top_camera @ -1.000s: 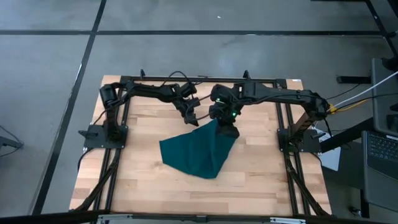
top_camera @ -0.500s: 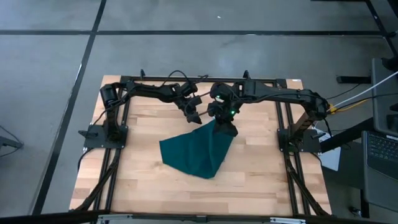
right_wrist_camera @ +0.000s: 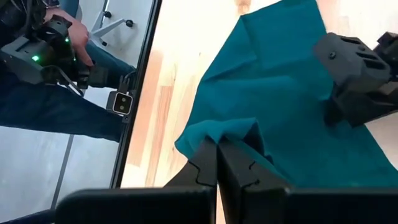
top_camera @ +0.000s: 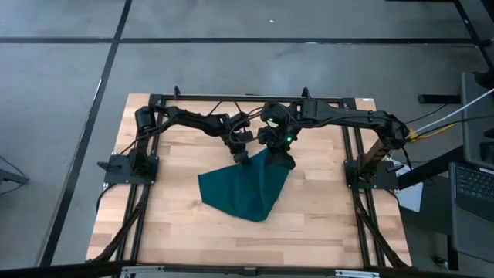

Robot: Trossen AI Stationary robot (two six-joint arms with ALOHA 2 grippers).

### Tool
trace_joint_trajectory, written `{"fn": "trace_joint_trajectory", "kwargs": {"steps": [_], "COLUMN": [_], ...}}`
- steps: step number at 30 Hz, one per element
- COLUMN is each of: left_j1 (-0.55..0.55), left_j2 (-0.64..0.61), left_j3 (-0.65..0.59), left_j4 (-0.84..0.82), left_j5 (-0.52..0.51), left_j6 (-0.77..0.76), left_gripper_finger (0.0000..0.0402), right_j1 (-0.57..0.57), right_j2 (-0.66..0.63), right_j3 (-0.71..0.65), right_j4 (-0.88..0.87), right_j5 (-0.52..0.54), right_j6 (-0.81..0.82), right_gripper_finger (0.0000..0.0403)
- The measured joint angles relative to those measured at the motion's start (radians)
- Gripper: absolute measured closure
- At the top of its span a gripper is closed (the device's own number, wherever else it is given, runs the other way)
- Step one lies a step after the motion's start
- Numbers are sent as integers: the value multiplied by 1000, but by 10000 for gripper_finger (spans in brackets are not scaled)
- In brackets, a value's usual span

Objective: Fold microfiber towels
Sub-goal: Fold the dark green napkin

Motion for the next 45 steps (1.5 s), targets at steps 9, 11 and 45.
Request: {"fn": "trace_joint_trajectory", "kwargs": {"steps": [9, 11, 45], "left_j1": [13, 20, -23], "left_j2": [0, 0, 42], "left_j3": [0, 0, 3], "left_j4": [15, 15, 13], "left_j5": [-16, -17, 27], "left_j6": [-10, -9, 1], "left_gripper_finger": [231, 231, 360], "right_j1": [0, 0, 0], "right_j2": [0, 0, 0], "right_j3": [0, 0, 0], "right_j4": [18, 18, 21], "right_j5": [-19, -24, -77], "right_j6": [3, 3, -12], "right_gripper_finger": [403, 403, 403]}}
